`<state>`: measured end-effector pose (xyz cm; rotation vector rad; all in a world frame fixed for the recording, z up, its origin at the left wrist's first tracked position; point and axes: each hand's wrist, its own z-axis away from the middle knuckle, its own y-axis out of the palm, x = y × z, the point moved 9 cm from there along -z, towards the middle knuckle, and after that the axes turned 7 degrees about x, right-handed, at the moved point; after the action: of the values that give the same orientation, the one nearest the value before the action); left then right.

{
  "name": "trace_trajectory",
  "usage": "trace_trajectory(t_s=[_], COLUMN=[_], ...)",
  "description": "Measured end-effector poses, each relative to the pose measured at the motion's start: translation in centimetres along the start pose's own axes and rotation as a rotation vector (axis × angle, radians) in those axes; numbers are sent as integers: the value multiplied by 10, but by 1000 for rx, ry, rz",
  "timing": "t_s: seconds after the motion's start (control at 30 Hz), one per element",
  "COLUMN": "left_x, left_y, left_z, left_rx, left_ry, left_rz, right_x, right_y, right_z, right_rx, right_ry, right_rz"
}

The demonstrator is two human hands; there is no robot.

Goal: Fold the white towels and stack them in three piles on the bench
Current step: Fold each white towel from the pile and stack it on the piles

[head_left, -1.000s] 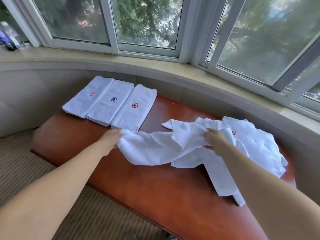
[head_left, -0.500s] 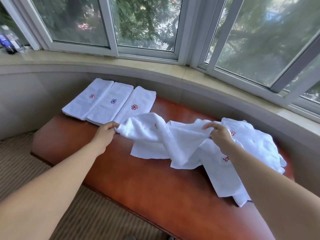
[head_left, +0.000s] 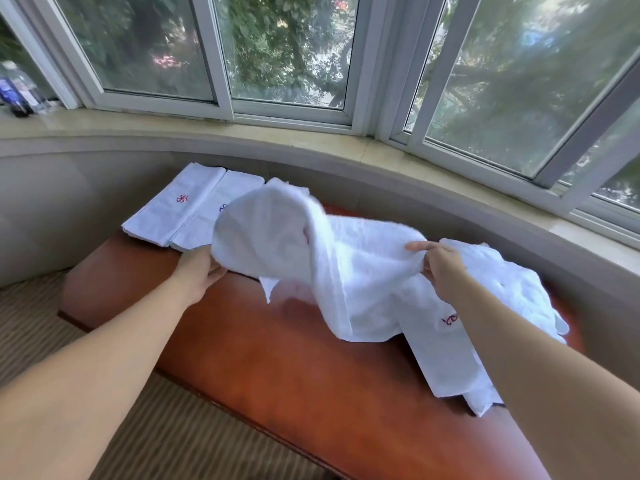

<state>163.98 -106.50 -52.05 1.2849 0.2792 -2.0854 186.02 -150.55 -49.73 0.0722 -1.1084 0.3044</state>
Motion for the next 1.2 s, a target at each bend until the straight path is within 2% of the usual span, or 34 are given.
trace_trajectory(t_s=[0.17, 0.3, 0.4, 0.57, 0.63, 0.73, 0.83, 0.9, 0.97, 1.07, 1.2], left_x=[-8, -11, -1, 13, 18, 10, -12, -28, -44, -66, -84], left_y=[16, 17, 18, 22, 24, 22, 17, 15, 15, 16, 12], left_z=[0, -5, -7, 6, 10, 7, 5, 6, 8, 13, 24], left_rx=[44, 99, 175, 307, 304, 217, 150, 135, 134, 138, 173], left_ry=[27, 24, -68, -314, -365, -244, -93, -29, 25, 96, 116], left_rz=[11, 52, 69, -161, -204, -195, -124, -109, -131, -189, -403], right_x=[2, 7, 12, 16, 12, 20, 30, 34, 35, 38, 51], right_y=[12, 8, 6, 5, 4, 1, -2, -3, 4, 17, 11], right_z=[1, 0, 1, 2, 4, 6, 12, 15, 17, 26, 40], right_rx=[78, 58, 61, 26, 16, -9, -38, -45, 32, 171, 92], right_ry=[-11, -39, -69, -13, 37, -48, -140, -127, -70, -18, -120], right_rz=[-114, -129, -91, 1, 35, 243, 84, -107, -203, -71, -8])
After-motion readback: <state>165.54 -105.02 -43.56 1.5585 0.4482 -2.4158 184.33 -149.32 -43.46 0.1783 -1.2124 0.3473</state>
